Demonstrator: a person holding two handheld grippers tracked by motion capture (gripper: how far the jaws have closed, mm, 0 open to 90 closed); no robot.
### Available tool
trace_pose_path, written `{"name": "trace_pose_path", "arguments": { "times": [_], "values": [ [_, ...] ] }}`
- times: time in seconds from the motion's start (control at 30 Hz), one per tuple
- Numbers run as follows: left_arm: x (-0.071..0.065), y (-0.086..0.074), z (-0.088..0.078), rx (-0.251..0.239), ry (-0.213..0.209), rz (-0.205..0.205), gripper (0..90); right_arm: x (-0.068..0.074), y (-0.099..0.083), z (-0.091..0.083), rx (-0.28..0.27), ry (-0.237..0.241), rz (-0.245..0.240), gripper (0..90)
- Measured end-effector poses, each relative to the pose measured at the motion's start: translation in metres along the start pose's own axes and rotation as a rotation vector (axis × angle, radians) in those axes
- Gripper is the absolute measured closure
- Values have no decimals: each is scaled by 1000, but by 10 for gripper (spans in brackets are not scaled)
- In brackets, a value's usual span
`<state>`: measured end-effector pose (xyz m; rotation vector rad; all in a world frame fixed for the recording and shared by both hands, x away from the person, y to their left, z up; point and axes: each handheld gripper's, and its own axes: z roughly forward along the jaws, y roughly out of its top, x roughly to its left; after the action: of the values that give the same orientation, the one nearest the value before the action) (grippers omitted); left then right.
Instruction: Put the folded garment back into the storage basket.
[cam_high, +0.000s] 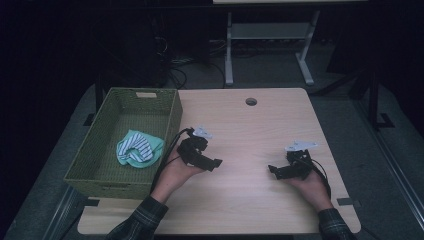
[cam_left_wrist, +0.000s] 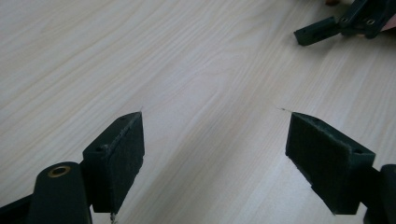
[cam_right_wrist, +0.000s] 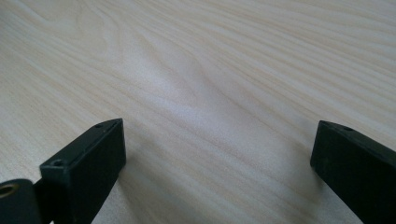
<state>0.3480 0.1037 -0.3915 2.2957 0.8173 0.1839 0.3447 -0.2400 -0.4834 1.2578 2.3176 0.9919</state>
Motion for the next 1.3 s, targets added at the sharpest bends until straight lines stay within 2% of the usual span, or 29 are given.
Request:
{"name": "trace_pose_path", "arguments": {
  "times": [0.3, 0.6, 0.73, 0.9, 1.3],
  "values": [
    [-1, -12, 25, 0, 21, 9, 186, 0, 0, 0, 1, 0, 2, 28],
    [3, -30, 51, -6, 84, -2, 176, 0, 0, 0, 1, 0, 1, 28],
    [6, -34, 57, 4, 103, 16, 167, 0, 0, 0, 0, 0, -1, 28],
    [9, -41, 64, 24, 115, 19, 156, 0, 0, 0, 2, 0, 2, 28],
    [8, -47, 65, -15, 115, 22, 126, 0, 0, 0, 2, 0, 2, 28]
  ]
}}
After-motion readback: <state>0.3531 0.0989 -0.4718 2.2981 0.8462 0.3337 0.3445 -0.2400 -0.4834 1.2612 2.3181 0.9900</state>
